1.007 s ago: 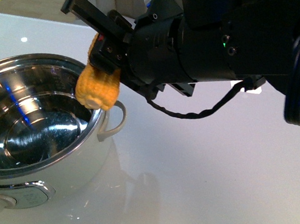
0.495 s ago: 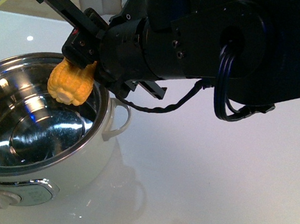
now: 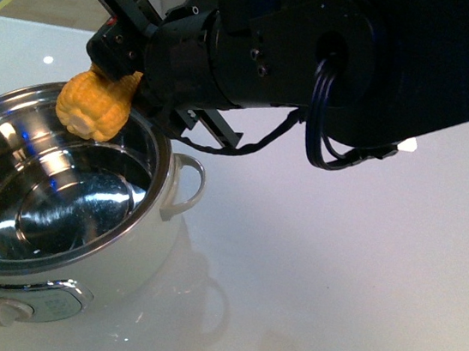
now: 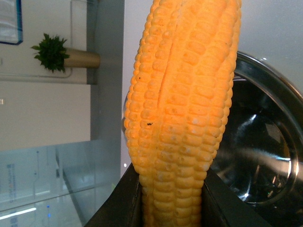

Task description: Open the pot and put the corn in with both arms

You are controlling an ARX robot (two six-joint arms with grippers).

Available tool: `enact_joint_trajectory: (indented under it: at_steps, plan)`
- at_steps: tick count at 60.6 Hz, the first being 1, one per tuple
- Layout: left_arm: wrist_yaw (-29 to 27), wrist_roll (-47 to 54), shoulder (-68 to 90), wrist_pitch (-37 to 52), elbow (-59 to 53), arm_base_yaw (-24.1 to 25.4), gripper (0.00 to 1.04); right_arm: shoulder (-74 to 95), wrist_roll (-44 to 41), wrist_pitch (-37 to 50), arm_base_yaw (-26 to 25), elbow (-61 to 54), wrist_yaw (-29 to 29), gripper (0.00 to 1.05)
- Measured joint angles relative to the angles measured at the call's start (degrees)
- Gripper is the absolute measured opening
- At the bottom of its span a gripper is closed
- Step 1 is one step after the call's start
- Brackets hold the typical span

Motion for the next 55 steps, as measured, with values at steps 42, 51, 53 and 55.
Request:
enact_joint_trajectory:
  at_steps: [42, 51, 53, 55]
  plan:
    - [0.0, 0.0, 0.0, 0.0, 0.0, 0.0, 0.98, 3.0, -1.5, -7.1, 0.7, 1.8, -2.6, 0.21]
    - [0.0, 0.0, 0.0, 0.0, 0.0, 0.0, 0.98, 3.0, -2.4, -7.8, 0.8, 1.9, -2.6, 0.31]
    - [0.0, 0.0, 0.0, 0.0, 0.0, 0.0, 0.98, 3.0, -2.4, -8.0, 0.8, 2.0, -2.6, 0.37]
    - [0.0, 0.0, 0.0, 0.0, 0.0, 0.0, 0.98, 3.0, -2.5, -8.1, 0.8, 2.1, -2.6, 0.43]
